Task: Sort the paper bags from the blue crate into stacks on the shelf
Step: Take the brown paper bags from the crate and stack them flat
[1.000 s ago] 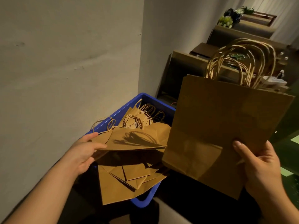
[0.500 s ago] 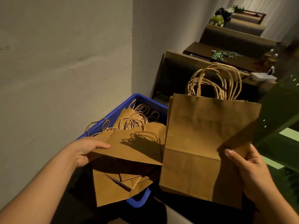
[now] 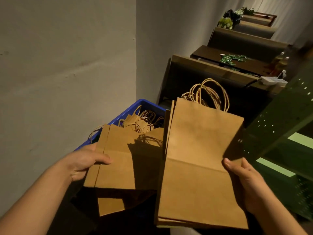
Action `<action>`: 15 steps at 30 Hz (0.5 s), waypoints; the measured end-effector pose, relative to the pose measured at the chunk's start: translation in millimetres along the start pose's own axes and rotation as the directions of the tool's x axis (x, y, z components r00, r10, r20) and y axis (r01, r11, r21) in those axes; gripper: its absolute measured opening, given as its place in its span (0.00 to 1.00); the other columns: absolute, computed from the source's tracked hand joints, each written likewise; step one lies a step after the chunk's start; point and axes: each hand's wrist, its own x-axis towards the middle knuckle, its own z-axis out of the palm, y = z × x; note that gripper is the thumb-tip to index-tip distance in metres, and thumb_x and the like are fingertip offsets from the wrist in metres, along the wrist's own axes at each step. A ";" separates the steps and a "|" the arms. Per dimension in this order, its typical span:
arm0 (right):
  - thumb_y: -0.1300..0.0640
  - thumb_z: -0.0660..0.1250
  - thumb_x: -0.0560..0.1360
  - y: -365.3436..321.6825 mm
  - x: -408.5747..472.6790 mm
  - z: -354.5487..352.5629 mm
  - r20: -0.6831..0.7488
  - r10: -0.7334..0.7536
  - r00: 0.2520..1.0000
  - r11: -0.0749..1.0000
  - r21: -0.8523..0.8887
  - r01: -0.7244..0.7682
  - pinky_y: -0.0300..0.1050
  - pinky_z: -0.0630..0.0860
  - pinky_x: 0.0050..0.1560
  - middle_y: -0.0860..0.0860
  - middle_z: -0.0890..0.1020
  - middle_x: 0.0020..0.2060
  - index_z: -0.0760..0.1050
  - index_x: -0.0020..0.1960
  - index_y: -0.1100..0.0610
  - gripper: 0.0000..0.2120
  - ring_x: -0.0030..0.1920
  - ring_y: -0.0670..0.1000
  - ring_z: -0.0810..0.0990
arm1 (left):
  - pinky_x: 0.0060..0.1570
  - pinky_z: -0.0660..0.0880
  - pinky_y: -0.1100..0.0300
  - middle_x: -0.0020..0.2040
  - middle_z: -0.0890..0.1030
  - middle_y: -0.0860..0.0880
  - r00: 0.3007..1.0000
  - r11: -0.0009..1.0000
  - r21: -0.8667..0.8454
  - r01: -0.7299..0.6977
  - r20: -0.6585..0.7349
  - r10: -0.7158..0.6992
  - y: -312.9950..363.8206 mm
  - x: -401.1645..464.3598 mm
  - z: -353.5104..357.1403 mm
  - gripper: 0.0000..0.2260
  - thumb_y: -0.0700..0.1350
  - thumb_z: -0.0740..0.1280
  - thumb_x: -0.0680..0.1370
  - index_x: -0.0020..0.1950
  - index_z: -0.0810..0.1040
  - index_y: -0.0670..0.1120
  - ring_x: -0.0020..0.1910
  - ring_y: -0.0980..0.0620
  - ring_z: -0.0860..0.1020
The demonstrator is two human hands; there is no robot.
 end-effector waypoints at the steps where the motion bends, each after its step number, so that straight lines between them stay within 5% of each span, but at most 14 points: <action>1: 0.59 0.75 0.71 5.9 0.4 7.7 -0.001 0.022 1.000 1.000 0.002 -0.022 0.58 0.70 0.67 0.67 0.77 0.58 0.70 0.68 0.64 0.28 0.57 0.63 0.78 | 0.57 0.78 0.36 0.59 0.83 0.36 0.999 1.000 -0.004 -0.014 0.033 0.014 -4.7 -3.6 3.3 0.28 0.31 0.72 0.69 0.66 0.75 0.49 0.59 0.34 0.82; 3: 0.58 0.77 0.66 15.4 6.2 24.3 -0.058 0.099 0.993 0.995 0.034 -0.098 0.61 0.78 0.54 0.59 0.79 0.38 0.71 0.49 0.61 0.19 0.44 0.62 0.83 | 0.56 0.79 0.37 0.60 0.83 0.37 0.996 0.999 0.000 -0.033 0.083 0.033 -17.3 -9.2 11.1 0.30 0.30 0.71 0.71 0.69 0.74 0.51 0.60 0.36 0.82; 5: 0.61 0.77 0.69 25.9 12.4 34.5 -0.071 0.165 0.984 0.985 0.058 -0.161 0.59 0.81 0.49 0.63 0.86 0.38 0.72 0.50 0.62 0.17 0.40 0.63 0.86 | 0.58 0.78 0.37 0.60 0.83 0.38 0.991 0.998 -0.009 -0.058 0.116 0.058 -29.1 -11.6 18.5 0.33 0.28 0.70 0.71 0.72 0.72 0.54 0.61 0.36 0.81; 8: 0.57 0.78 0.67 38.7 16.2 50.7 0.006 0.249 0.968 0.968 -0.005 -0.249 0.65 0.78 0.62 0.64 0.87 0.46 0.80 0.56 0.67 0.22 0.49 0.67 0.86 | 0.55 0.79 0.37 0.55 0.84 0.37 0.991 0.997 -0.069 -0.046 0.121 0.054 -40.2 -10.5 30.1 0.37 0.30 0.69 0.67 0.73 0.72 0.55 0.54 0.36 0.82; 10: 0.57 0.79 0.68 50.5 17.9 58.1 -0.004 0.282 0.959 0.959 -0.024 -0.282 0.62 0.80 0.59 0.63 0.87 0.45 0.78 0.57 0.66 0.22 0.48 0.66 0.87 | 0.52 0.79 0.40 0.53 0.84 0.37 0.988 0.982 -0.185 -0.032 0.142 0.059 -41.7 -9.7 41.7 0.31 0.36 0.68 0.72 0.75 0.71 0.51 0.50 0.37 0.83; 12: 0.57 0.80 0.69 62.3 19.7 62.7 -0.076 0.288 0.955 0.956 -0.029 -0.291 0.58 0.81 0.51 0.62 0.87 0.45 0.72 0.59 0.62 0.25 0.46 0.64 0.87 | 0.61 0.76 0.38 0.65 0.80 0.39 0.994 0.979 -0.195 -0.059 0.080 0.076 -40.7 -12.3 54.6 0.36 0.49 0.72 0.75 0.81 0.61 0.54 0.62 0.37 0.80; 15: 0.57 0.79 0.71 74.9 20.7 71.1 -0.110 0.290 0.951 0.956 -0.005 -0.292 0.53 0.82 0.43 0.61 0.88 0.39 0.71 0.56 0.60 0.21 0.38 0.61 0.88 | 0.76 0.62 0.38 0.80 0.65 0.47 0.985 0.985 -0.022 -0.170 0.026 0.171 -38.6 -15.3 67.6 0.54 0.63 0.77 0.65 0.84 0.50 0.58 0.78 0.40 0.63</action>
